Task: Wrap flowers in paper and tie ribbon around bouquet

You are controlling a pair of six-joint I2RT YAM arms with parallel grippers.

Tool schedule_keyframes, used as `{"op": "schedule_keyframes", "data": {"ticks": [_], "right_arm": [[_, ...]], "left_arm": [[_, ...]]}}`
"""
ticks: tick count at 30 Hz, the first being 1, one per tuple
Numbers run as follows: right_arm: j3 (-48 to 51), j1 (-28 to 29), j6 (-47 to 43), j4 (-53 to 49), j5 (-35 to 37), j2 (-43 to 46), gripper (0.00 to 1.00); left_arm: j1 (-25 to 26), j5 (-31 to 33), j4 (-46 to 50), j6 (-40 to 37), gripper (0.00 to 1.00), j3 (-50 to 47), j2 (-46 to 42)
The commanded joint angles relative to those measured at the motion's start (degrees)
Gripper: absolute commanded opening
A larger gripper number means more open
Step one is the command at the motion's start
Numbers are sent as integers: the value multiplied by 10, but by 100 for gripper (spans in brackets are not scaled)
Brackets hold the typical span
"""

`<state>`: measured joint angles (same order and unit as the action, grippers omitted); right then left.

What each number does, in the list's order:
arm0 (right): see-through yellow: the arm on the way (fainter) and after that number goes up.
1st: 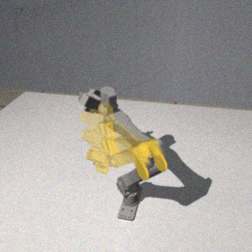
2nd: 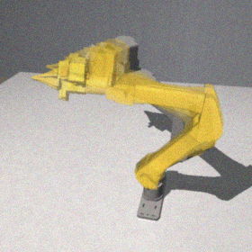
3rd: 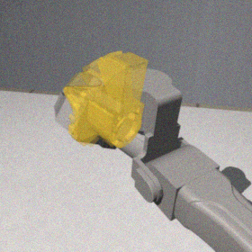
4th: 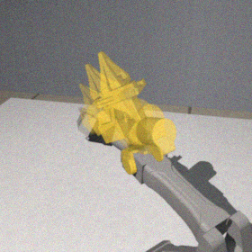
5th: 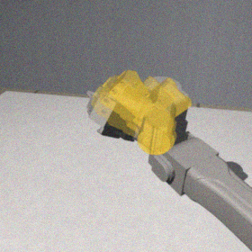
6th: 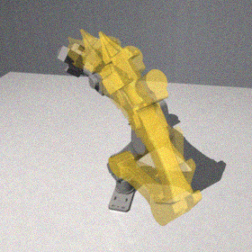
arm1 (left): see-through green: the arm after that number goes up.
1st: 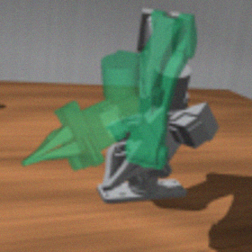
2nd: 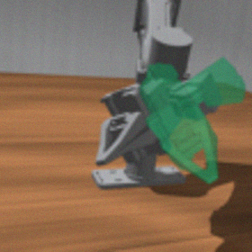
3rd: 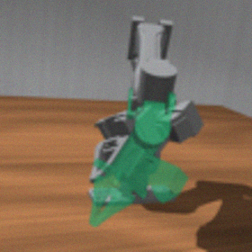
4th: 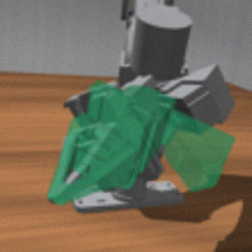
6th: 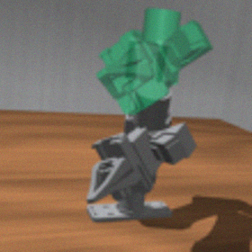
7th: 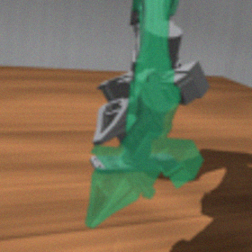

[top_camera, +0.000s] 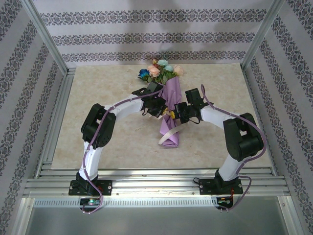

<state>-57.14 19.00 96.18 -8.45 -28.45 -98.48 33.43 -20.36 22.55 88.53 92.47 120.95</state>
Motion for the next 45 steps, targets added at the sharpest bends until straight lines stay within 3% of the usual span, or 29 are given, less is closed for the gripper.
{"op": "schedule_keyframes", "data": {"ticks": [1, 4, 33, 36, 40, 45], "right_arm": [[10, 0, 13, 14, -13, 14, 0], [12, -3, 23, 29, -19, 13, 0], [54, -14, 35, 57, -38, 27, 0], [49, -18, 32, 67, -39, 14, 4], [37, -21, 24, 58, -36, 9, 17], [24, -22, 2, -4, 5, 64, 25]], "left_arm": [[3, 25, -22, 3, 4, -13, -10], [3, 20, -47, 7, 0, -29, -15], [3, 47, -379, 73, 0, -213, -76], [5, 47, -409, 77, 0, -226, -75], [7, 48, -434, 80, 0, -242, -77], [8, 49, -449, 83, 0, -253, -79]]}}
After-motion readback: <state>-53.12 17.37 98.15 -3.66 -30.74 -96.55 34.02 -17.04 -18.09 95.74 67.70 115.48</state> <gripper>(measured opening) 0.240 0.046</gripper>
